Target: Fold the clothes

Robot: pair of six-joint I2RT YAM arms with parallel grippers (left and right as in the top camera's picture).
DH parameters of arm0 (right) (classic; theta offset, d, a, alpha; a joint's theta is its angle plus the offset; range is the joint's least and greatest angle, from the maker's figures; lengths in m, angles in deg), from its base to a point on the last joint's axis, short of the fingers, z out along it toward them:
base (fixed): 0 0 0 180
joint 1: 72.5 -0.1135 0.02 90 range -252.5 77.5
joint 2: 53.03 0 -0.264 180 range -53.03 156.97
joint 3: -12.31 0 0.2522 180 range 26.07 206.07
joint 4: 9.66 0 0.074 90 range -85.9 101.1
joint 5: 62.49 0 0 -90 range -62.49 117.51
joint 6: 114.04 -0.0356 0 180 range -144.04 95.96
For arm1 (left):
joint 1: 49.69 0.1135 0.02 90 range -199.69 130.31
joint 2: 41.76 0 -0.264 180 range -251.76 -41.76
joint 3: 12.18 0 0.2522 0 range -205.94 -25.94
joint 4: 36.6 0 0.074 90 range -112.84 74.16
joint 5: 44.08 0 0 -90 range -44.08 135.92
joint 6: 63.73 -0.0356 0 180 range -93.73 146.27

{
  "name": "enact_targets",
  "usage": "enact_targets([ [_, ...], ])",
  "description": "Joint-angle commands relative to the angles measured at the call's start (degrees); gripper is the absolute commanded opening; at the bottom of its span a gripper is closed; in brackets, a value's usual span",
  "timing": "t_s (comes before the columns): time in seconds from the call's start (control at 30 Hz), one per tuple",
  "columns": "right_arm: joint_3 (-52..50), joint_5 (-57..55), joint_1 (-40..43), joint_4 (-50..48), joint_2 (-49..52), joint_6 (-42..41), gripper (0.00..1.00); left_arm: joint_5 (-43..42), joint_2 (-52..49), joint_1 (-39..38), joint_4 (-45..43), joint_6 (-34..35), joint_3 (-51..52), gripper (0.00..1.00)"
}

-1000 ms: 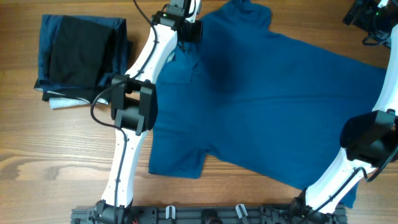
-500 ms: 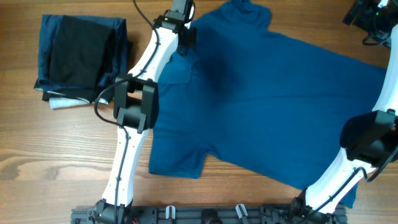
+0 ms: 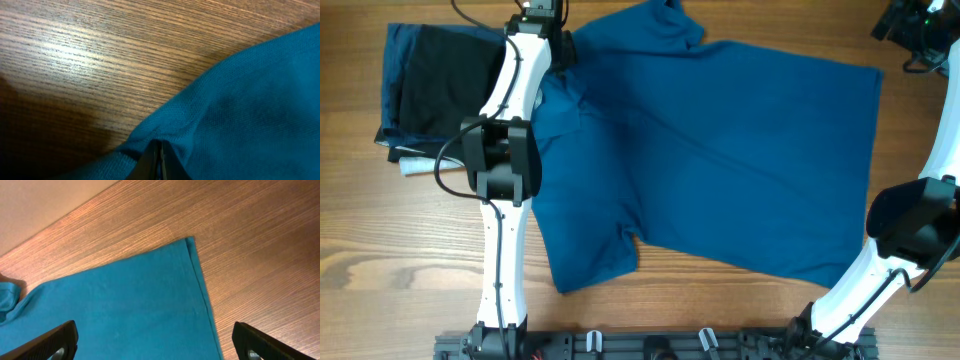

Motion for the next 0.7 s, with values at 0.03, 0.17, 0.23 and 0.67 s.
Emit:
enact_targets([
  [0.03, -0.20, 0.02, -0.20, -0.15, 0.74, -0.79, 1.00, -3.74, -0.09, 0.50, 0.22, 2.71, 0.92, 0.04],
  [0.17, -0.20, 0.04, -0.20, -0.15, 0.74, -0.81, 0.99, -4.76, 10.71, -2.67, -1.03, 2.73, -1.29, 0.17],
  [0.23, -0.20, 0.02, -0.20, -0.15, 0.74, -0.79, 1.00, -4.74, 17.27, -4.50, -0.39, 2.75, -1.31, 0.21],
  [0.67, -0.20, 3.45, -0.22, -11.74, 0.74, -4.02, 1.00, -2.69, 46.75, -7.21, 38.14, 13.05, -1.31, 0.16],
])
